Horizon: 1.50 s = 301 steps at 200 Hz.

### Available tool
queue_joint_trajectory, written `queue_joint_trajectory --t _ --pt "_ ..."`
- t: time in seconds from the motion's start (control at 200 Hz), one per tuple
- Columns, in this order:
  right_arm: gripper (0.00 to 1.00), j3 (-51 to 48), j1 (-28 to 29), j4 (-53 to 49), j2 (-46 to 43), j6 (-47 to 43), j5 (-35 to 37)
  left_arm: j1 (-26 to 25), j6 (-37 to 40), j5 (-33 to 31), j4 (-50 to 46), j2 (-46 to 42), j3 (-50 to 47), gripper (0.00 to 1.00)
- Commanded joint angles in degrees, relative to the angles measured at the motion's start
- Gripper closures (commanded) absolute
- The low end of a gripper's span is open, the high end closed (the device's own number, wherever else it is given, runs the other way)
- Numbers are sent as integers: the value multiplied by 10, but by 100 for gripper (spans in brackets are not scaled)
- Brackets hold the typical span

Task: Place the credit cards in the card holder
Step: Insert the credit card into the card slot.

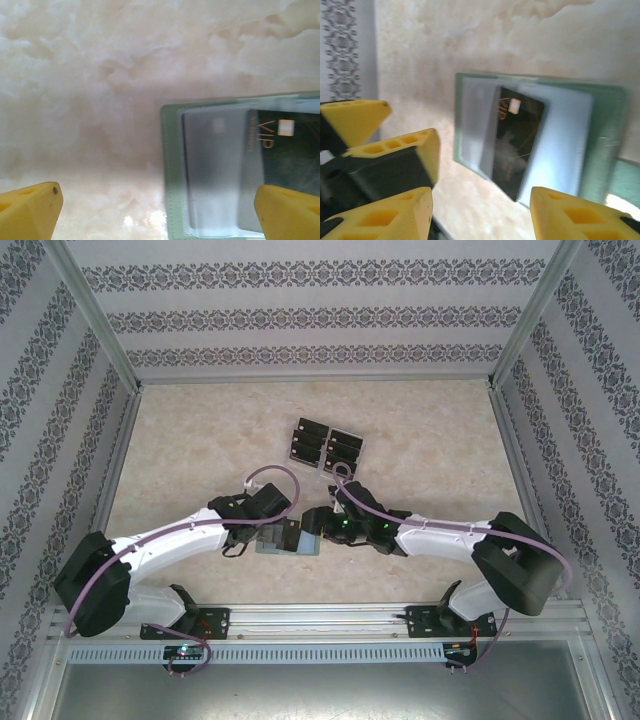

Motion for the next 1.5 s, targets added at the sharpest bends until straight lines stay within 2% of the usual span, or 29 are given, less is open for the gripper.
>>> queue_joint_trajectory --t 0.0,0.12,0.205,0.465,0.675,0.819,1.169,1.339,1.499 --pt "45 25 -3 -179 -27 -92 85 -1 36 28 -5 24 26 1" --pt "41 26 -3 -238 -50 -115 137 -19 39 36 16 57 41 1" --pt "40 21 -6 -250 -57 -122 148 -31 39 35 25 80 53 0" --pt "41 27 -11 -227 -31 -137 132 -55 40 24 40 124 78 0" --pt "45 34 -12 -207 -1 -140 121 -61 38 26 52 144 80 0" --pt "53 37 -12 -192 14 -138 115 -65 34 28 62 152 74 0" --pt "88 37 -16 -185 25 -139 113 -65 30 32 86 166 53 0" --pt "100 35 -18 -186 24 -141 115 -65 28 30 92 172 45 0" --pt "100 32 -21 -191 22 -143 116 -65 21 20 89 171 38 0"
